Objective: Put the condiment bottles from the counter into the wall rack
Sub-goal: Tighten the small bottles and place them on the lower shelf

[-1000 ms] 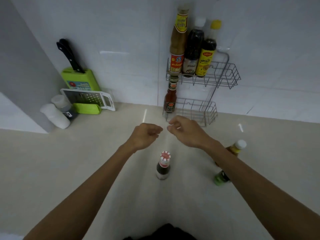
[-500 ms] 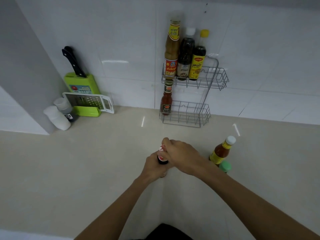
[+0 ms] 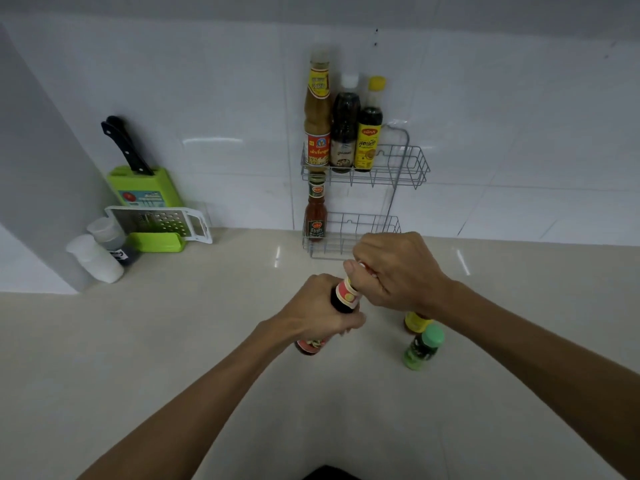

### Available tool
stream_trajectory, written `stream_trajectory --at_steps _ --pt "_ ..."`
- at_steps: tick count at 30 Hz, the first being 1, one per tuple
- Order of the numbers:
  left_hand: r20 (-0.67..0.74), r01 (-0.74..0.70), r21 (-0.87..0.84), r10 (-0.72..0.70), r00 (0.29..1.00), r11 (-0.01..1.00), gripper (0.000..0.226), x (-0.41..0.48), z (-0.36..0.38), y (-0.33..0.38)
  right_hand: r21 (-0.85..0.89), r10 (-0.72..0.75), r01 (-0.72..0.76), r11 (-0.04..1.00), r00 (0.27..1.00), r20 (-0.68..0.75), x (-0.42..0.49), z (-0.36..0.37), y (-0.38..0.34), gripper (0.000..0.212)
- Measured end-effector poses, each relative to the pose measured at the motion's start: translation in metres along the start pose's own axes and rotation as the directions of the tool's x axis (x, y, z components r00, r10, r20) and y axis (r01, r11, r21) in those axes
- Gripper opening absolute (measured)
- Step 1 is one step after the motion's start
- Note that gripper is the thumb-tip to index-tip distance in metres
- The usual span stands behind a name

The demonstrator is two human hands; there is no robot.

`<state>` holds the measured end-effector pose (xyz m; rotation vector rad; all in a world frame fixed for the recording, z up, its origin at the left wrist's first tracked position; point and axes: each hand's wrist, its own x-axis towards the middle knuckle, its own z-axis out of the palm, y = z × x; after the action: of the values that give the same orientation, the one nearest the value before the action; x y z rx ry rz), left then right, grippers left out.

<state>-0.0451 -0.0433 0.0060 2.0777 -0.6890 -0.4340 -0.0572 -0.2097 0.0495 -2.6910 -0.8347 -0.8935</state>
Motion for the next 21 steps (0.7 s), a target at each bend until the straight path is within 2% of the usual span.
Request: stream_trajectory --at_steps 3,5,7,8,10,11,13,14,15,16,18,19,21 --pt "-0.23 0.008 0.104 0.016 0.973 0.995 0.015 0.008 0.006 0.0 -0.033 0.187 -0.187 0.982 0.982 -0.008 0.001 -0.001 -0.003 0.043" --pt "-0.336 0.063 0.171 -0.002 0.942 0.983 0.016 0.015 0.009 0.0 -0.089 0.338 -0.336 0.938 0.941 0.01 0.004 0.002 -0.006 0.041" --pt "-0.357 0.132 0.177 -0.061 0.932 0.975 0.022 0.02 0.013 0.0 -0.227 0.444 -0.408 0.884 0.885 0.139 0.008 0.003 -0.007 0.038" --pt "-0.333 0.159 0.158 -0.099 0.938 0.975 0.023 0.022 0.012 0.001 -0.297 0.453 -0.386 0.873 0.868 0.203 0.01 0.003 -0.003 0.039" --pt "-0.185 0.169 0.077 -0.153 0.971 0.983 0.019 0.023 0.0 0.004 -0.288 0.374 -0.298 0.91 0.889 0.265 0.012 -0.005 0.003 0.041" --pt "-0.036 0.15 0.032 -0.149 0.988 0.988 0.016 0.023 -0.009 0.007 -0.213 0.299 -0.25 0.945 0.922 0.245 0.014 -0.011 0.005 0.045" --pt "0.301 0.114 -0.056 -0.093 0.949 0.992 0.017 0.021 -0.028 0.015 -0.101 0.142 -0.125 0.987 0.972 0.188 0.017 -0.019 0.009 0.048" --pt "0.398 0.109 -0.089 -0.065 0.915 0.99 0.018 0.02 -0.033 0.019 -0.082 0.087 -0.073 0.994 0.979 0.182 0.019 -0.021 0.01 0.047" --pt "0.421 0.101 -0.095 -0.052 0.905 0.99 0.021 0.019 -0.036 0.022 -0.083 0.061 -0.048 0.995 0.983 0.175 0.021 -0.021 0.011 0.045" --pt "0.381 0.091 -0.079 -0.054 0.923 0.993 0.024 0.02 -0.036 0.024 -0.102 0.076 -0.06 0.993 0.985 0.158 0.022 -0.02 0.011 0.043" --pt "0.158 0.081 0.0 -0.08 0.984 0.997 0.026 0.022 -0.028 0.025 -0.179 0.2 -0.175 0.968 0.971 0.131 0.027 -0.017 0.011 0.043" --pt "0.024 0.092 0.024 -0.093 0.995 0.995 0.021 0.026 -0.024 0.022 -0.228 0.271 -0.239 0.944 0.954 0.124 0.028 -0.014 0.011 0.043" --pt "-0.173 0.138 0.052 -0.127 0.977 0.989 0.007 0.032 -0.014 0.015 -0.318 0.325 -0.264 0.911 0.932 0.158 0.026 -0.002 0.011 0.042"
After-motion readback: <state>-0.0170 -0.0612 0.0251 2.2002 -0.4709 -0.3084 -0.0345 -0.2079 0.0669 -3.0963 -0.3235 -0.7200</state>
